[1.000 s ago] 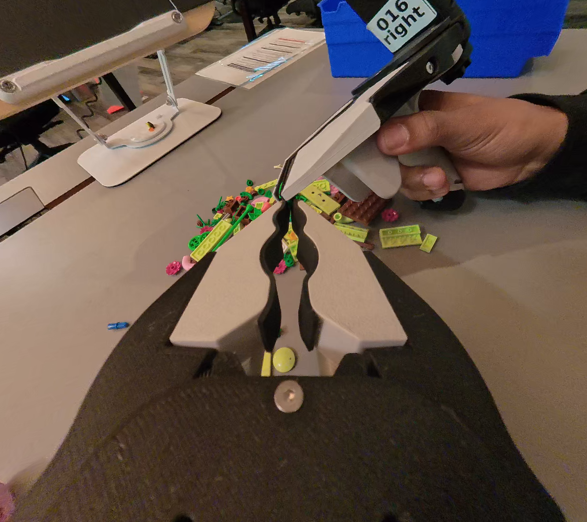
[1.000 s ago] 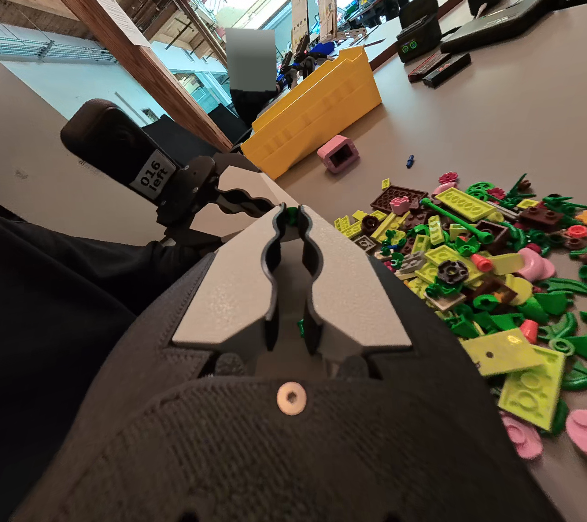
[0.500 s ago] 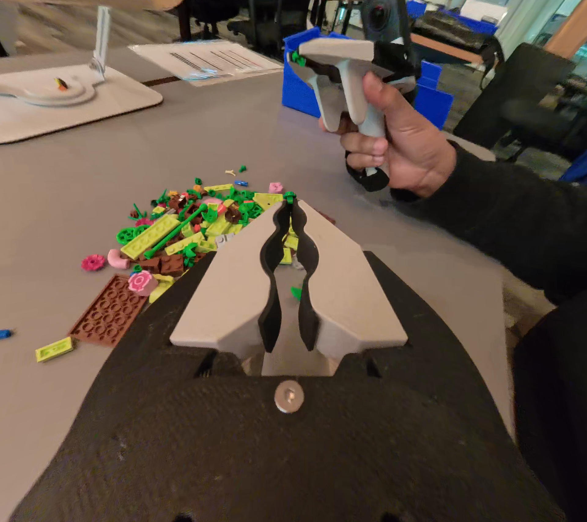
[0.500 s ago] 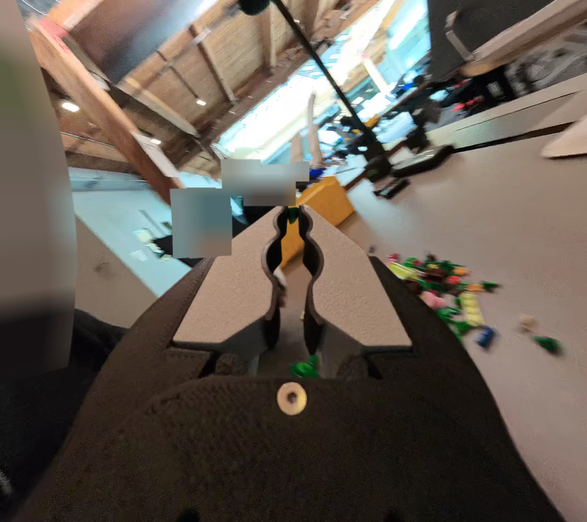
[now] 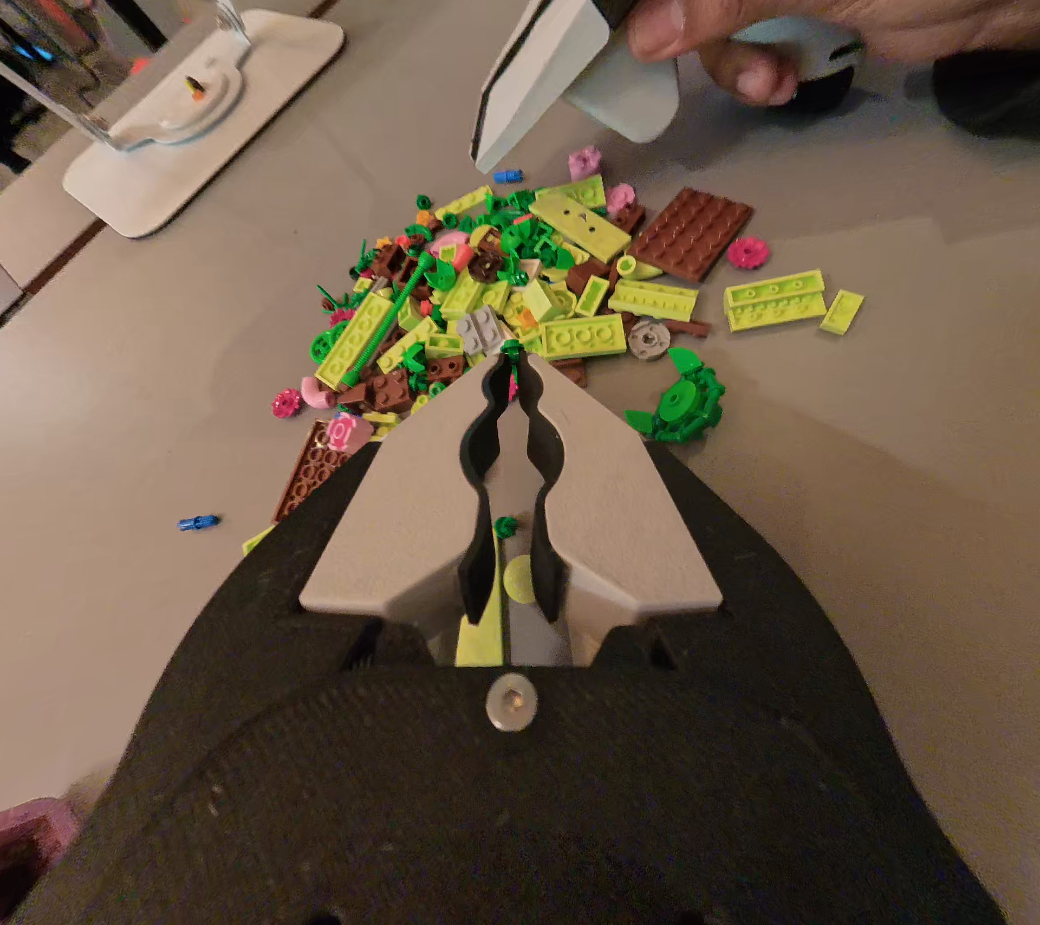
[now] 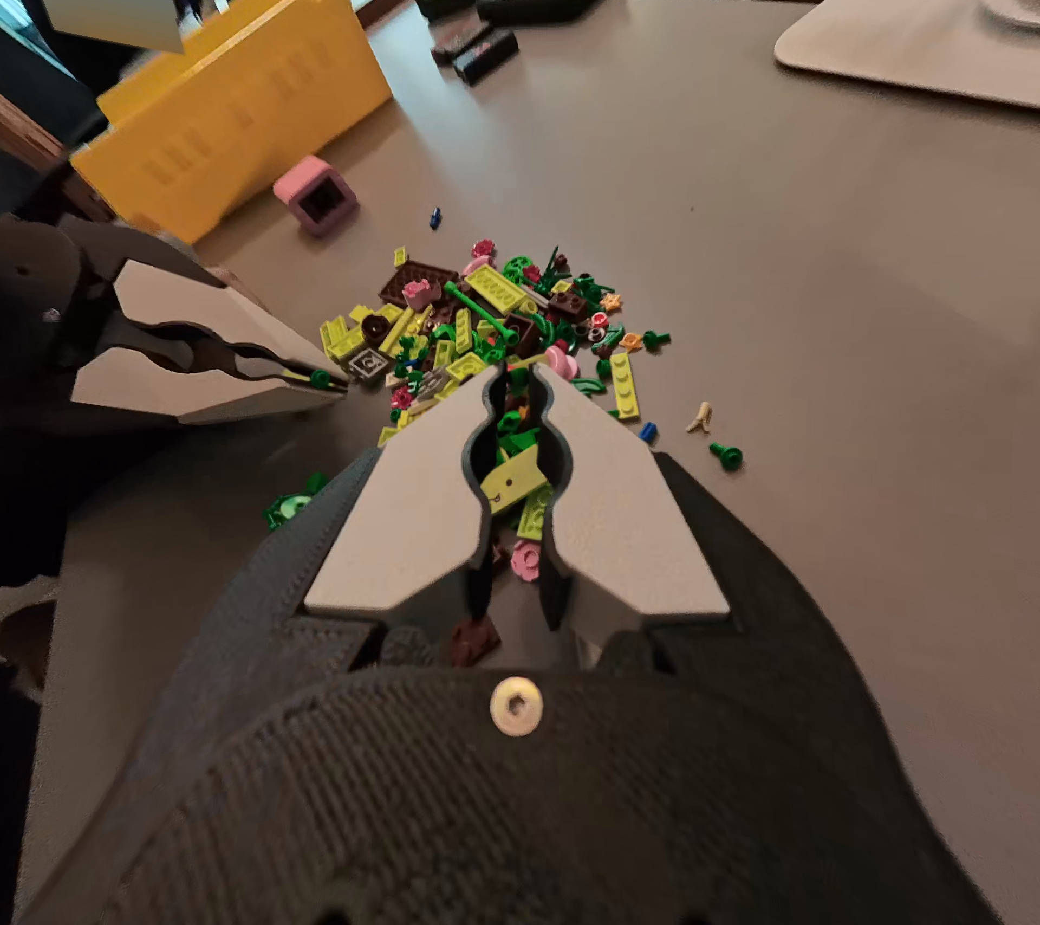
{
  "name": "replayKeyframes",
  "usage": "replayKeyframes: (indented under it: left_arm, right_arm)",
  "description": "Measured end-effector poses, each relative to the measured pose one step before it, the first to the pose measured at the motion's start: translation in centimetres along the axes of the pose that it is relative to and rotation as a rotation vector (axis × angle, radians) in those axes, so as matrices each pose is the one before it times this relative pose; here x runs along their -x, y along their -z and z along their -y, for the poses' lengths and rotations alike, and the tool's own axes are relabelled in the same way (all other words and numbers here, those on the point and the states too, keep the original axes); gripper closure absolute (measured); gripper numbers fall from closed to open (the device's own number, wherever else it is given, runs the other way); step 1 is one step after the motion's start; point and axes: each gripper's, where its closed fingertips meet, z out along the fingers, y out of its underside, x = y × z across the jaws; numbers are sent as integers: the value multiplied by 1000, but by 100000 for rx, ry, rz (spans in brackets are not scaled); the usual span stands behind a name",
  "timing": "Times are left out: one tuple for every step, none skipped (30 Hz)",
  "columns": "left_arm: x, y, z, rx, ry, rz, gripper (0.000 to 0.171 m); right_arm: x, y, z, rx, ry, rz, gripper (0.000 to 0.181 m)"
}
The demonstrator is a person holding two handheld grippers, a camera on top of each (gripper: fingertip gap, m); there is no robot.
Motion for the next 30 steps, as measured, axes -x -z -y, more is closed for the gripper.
replayKeyframes:
  left_arm:
    - [-176,-251,-351,2018,272,-864,170]
    - [-133,-234,-399,2561,561,-1233,170]
    - [54,-151,-262,1847,536,-239,170]
    - [55,-41,-67,428,281,-33,170]
    - [-4,25,44,-322,237,-305,171]
    - [65,19,22,-252,217,311,171]
    - [50,-17,-9,88,88,361,171]
    - [39,-52,-53,486,-35,247,171]
    - [65,-58,-55,465,28,584,170]
    - [47,-16,-11,108,20,308,170]
    - [29,8,25,-173,156,59,169]
    - [134,38,36,-375,629,515,167]
    - [141,54,66,-617,953,290,164]
    - [82,79,95,-850,1168,-415,160]
    - [175,108,149,-1216,1556,-224,156]
    - [295,163,220,-1944,1756,332,154]
    - [336,255,358,-2959,1751,398,153]
    - [478,356,498,-4201,1803,1009,153]
    - [612,433,571,-4867,1906,1540,153]
    - [707,443,525,-4435,2165,1624,153]
    - [771,449,511,-3768,2523,1606,153]
    - [752,480,642,-4309,2910,1381,153]
    - [713,498,702,-4626,3419,1185,152]
    - [572,478,715,-4554,3355,846,152]
    - [528,458,758,-4550,3172,1346,152]
    - [456,414,827,-4391,3182,2193,152]
    - [147,340,859,-3661,2417,1686,153]
    - [-157,302,794,-2235,948,1031,152]
    - [-103,420,671,-897,314,2652,151]
    - [-371,651,751,-1613,-233,1983,152]
  right_arm:
    - [69,-206,-247,1831,1988,-1222,178]
    - [62,-195,-234,1739,1988,-1209,178]
    - [87,-225,-269,2066,1845,-831,177]
    - [85,-229,-282,2084,1678,-799,177]
    - [33,-196,-216,1710,1514,-1063,177]
    - [20,-157,-173,1343,1407,-1031,176]
    - [30,-111,-139,1052,1186,-726,174]
    - [17,-62,-59,459,820,-611,172]
    - [-38,23,27,-278,397,-673,170]
    - [-62,112,135,-1008,-45,-418,168]
    - [-60,191,225,-1814,-576,9,166]
    - [-61,274,316,-2508,-1190,491,163]
    - [-79,350,387,-3040,-1742,932,161]
    - [-81,375,442,-3355,-2055,1222,161]
    - [-105,387,433,-3244,-1950,1123,159]
    - [-185,354,361,-2632,-1386,517,158]
    - [-230,307,268,-1792,-696,-232,157]
    - [-221,242,210,-1148,-110,-530,157]
    - [-113,181,212,-997,284,-427,158]
    - [-42,125,215,-1056,525,-357,158]
    - [69,76,197,-880,1049,-174,159]
    - [132,34,142,-511,1894,-256,159]
    - [129,22,131,-322,2815,-668,160]
    - [127,43,159,-240,3477,-1037,160]
    - [187,94,222,-199,4056,-1020,160]
    - [195,183,359,-840,4581,-1175,161]
    - [242,306,590,-2378,5205,-1144,160]
    - [126,411,760,-3681,5522,-1924,160]
    - [-25,499,807,-4342,5123,-2700,160]
    - [14,584,864,-4861,4127,-2121,160]
